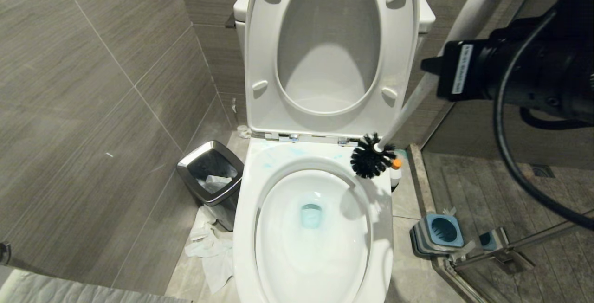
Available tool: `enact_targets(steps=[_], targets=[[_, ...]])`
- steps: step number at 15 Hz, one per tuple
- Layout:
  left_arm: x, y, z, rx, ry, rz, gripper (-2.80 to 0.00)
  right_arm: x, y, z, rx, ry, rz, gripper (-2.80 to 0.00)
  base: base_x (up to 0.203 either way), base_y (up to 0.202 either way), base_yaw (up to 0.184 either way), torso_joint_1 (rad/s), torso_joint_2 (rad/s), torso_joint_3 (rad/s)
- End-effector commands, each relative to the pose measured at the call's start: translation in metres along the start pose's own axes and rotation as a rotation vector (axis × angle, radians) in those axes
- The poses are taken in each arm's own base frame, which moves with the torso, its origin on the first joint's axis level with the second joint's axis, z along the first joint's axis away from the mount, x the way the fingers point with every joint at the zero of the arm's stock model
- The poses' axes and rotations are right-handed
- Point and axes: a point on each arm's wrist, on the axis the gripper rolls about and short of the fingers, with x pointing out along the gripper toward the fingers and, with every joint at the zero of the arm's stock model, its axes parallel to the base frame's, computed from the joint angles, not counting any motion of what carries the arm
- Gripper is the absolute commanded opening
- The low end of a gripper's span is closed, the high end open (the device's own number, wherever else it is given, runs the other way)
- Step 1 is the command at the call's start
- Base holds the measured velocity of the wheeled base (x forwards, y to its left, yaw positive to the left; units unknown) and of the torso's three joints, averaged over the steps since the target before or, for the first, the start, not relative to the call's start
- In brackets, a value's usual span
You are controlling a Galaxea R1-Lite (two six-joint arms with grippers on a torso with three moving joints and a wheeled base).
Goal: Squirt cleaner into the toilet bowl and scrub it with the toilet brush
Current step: Scrub the toilet bowl
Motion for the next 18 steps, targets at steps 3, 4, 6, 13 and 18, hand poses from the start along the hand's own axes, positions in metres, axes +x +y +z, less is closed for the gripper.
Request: enact_targets(steps=[3, 4, 6, 13, 18], targets=[[0.000, 0.000, 0.000, 0.000, 0.003, 0.000, -2.80, 0.043, 0.054, -0.042, -0.042, 0.133, 0.053, -2.80, 0.000, 0.000, 0.000, 0.000, 0.00, 0.000], [0.000, 0.000, 0.000, 0.000, 0.003, 0.000, -2.80, 0.052, 0.063, -0.051, -0.032, 0.155, 0.054, -2.80, 0.000, 0.000, 0.000, 0.000, 0.00, 0.000], [0.000, 0.000, 0.000, 0.000, 0.003, 0.000, -2.80, 0.070, 0.077, -0.070, -0.017, 0.205, 0.044, -2.80, 0.000, 0.000, 0.000, 0.000, 0.00, 0.000], [0.000, 0.000, 0.000, 0.000, 0.003, 0.000, -2.80, 0.146, 0.097, -0.140, 0.010, 0.256, -0.027, -2.80, 0.000, 0.000, 0.000, 0.000, 0.00, 0.000], [0.000, 0.000, 0.000, 0.000, 0.003, 0.000, -2.80, 0.188, 0.092, -0.176, 0.015, 0.267, -0.081, -2.80, 0.000, 0.000, 0.000, 0.000, 0.00, 0.000]])
